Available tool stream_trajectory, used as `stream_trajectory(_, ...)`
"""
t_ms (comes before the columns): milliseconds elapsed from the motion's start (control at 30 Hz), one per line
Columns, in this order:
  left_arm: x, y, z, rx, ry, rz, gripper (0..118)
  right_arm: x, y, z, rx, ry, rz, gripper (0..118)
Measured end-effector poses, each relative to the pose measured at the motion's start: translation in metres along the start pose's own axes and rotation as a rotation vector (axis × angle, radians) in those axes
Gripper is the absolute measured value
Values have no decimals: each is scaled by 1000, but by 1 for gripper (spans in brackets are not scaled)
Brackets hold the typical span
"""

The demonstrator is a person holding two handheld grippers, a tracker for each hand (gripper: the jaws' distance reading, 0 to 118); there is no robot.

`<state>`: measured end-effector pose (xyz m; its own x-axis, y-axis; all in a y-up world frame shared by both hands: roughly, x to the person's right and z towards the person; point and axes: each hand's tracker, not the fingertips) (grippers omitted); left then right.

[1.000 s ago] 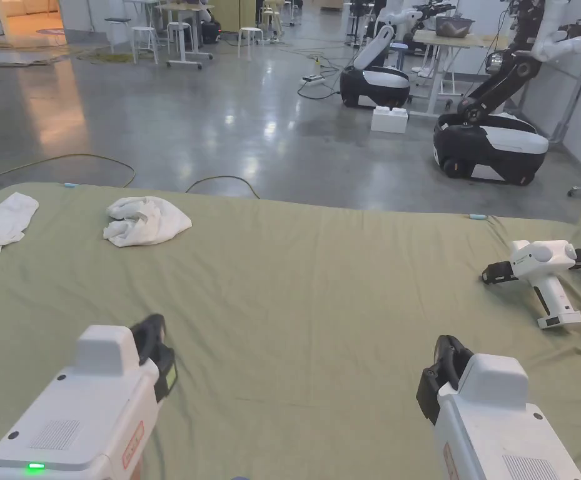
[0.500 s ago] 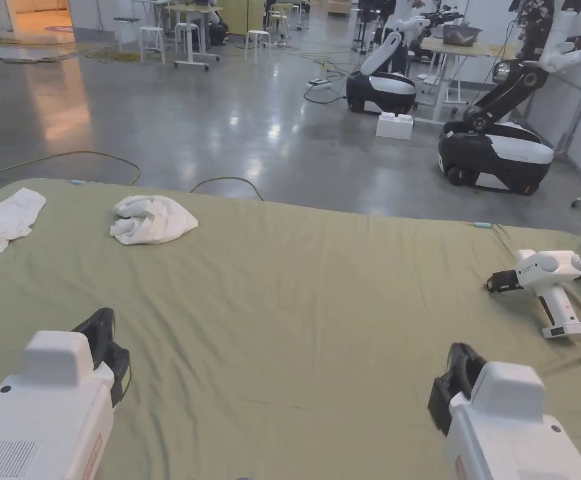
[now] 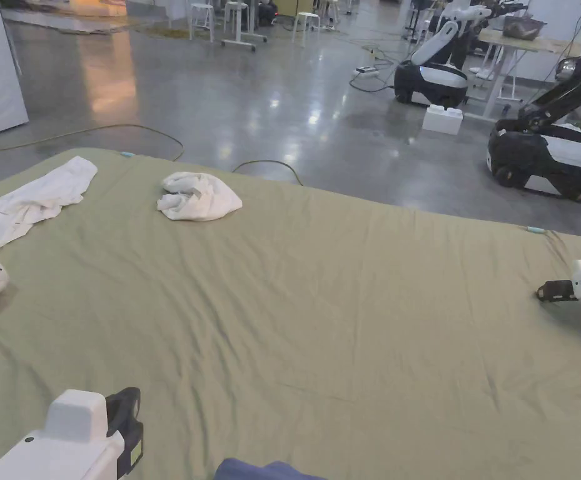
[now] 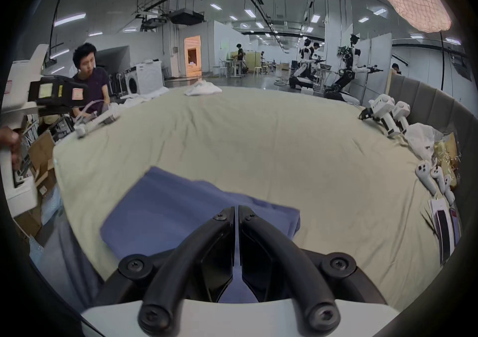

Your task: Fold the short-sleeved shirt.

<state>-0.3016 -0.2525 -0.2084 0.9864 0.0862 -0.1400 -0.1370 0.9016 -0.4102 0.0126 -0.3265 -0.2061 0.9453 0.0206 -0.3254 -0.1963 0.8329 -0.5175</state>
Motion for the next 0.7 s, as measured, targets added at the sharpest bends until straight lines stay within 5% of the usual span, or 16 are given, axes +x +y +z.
stream_trajectory(167, -18, -31, -23, -262, -201, 164, 10, 8, -25, -17, -54, -48, -16, 1)
stream_trajectory(300, -25, -52, -49, -425, -399, 288, 66, 9, -21, -11, -50, -53, 0, 1)
stream_trajectory(367, -29, -61, -64, -491, -505, 375, 84, 12, -22, -12, -53, -47, -13, 1)
stream_trajectory(533, -32, -79, -97, -626, -689, 636, 89, 13, -24, -11, -55, -43, -10, 1)
stream_trajectory(700, -26, -97, -129, -621, -854, 660, 88, 15, -24, -11, -54, -36, -20, 1)
